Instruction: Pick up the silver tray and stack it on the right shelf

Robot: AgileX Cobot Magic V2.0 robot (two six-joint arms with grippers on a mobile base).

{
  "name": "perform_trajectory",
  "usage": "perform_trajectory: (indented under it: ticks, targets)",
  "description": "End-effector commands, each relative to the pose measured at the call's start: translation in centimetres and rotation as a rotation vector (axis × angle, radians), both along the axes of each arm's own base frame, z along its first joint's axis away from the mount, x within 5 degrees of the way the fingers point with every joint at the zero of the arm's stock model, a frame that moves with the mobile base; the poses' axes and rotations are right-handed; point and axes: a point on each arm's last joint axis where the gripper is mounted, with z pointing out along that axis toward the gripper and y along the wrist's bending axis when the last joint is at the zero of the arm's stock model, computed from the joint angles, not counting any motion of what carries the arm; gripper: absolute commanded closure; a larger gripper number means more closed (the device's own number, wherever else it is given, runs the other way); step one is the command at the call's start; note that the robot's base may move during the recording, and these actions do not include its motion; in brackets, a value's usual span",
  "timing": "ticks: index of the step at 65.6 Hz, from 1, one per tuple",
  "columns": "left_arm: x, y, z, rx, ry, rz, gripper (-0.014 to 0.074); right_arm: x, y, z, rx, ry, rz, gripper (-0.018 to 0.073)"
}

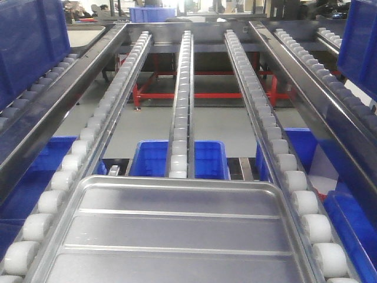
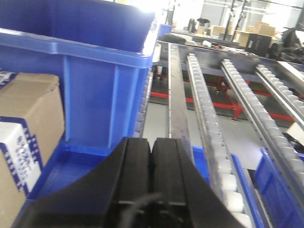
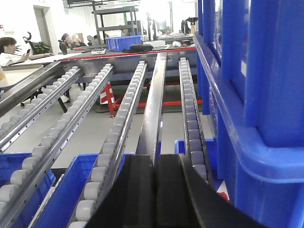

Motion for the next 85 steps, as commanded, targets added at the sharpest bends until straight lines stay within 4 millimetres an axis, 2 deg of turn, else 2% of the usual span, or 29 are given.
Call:
perform_trajectory:
  ticks: [1,58,69,78,85]
  targets:
    - [-0.1,-0.1,-0.1,0.001,-0.066,-0.017,0.0689,-0.3,0.1,0.9,-0.013,-0.104,0.002,0.0508]
    - [-0.1,-0.1,0.0,0.0,-0.075,-0.021,0.0689,-0.3,0.1,0.9,-0.013,-0.107,0.003,0.0508]
    - [-0.2,0.0,1.3,-0.158,-0.067,-0.039,0.0689,-0.7,0.0,2.7,-0.014,-0.133,-0.002,0.0508]
    - [-0.3,-0.4,3.3,-0.137,0.036,-0.067,0.0689,-0.5,-0.1,4.4,-0.01,-0.038,-0.02,0.0508]
    - [0.1,-0.6,5.0,-0.083,0.136,-0.075,0.0689,0.5,-0.3,5.6,-0.007,0.094,-0.034,0.0508]
